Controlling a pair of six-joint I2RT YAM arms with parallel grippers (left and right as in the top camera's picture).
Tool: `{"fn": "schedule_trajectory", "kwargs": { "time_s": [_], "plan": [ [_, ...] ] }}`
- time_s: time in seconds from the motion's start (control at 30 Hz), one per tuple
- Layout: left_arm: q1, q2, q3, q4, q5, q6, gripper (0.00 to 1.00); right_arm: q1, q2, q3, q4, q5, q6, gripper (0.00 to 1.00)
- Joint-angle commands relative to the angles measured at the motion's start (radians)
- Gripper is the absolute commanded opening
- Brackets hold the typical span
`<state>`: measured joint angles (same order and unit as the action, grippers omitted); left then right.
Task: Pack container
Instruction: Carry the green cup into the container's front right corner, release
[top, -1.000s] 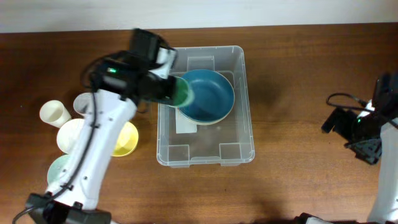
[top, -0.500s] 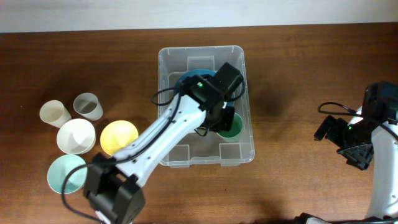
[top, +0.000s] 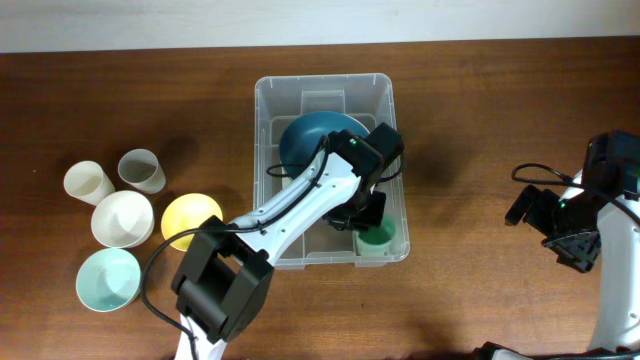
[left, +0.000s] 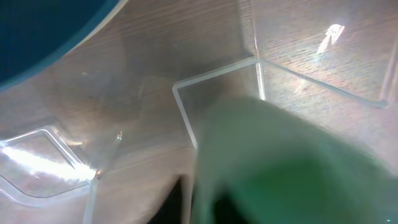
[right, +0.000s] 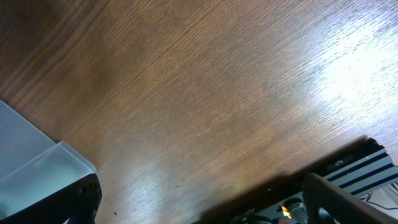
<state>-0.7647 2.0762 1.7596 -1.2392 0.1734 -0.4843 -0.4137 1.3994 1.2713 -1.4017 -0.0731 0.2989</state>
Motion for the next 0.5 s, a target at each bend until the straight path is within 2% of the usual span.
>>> {"fn": "schedule_trajectory", "kwargs": {
  "time_s": [0.0,0.1,0.37,0.47],
  "plan": [
    [0.002,0.001,0.006,-0.010,0.014,0.030,0.50,-0.006,-0.015,-0.006,0.006,-0.002,-0.007,0.99],
    [0.008,-0.001,0.012,-0.014,0.013,0.056,0.58,-0.006,-0.015,-0.006,0.006,-0.002,-0.007,0.99],
    [0.110,-0.081,0.209,-0.121,-0.160,0.080,0.63,-0.006,-0.015,-0.006,0.011,-0.002,-0.007,0.99],
    [0.185,-0.146,0.285,-0.157,-0.227,0.087,0.74,-0.006,-0.015,-0.006,0.011,-0.002,-0.008,0.99]
  ]
}}
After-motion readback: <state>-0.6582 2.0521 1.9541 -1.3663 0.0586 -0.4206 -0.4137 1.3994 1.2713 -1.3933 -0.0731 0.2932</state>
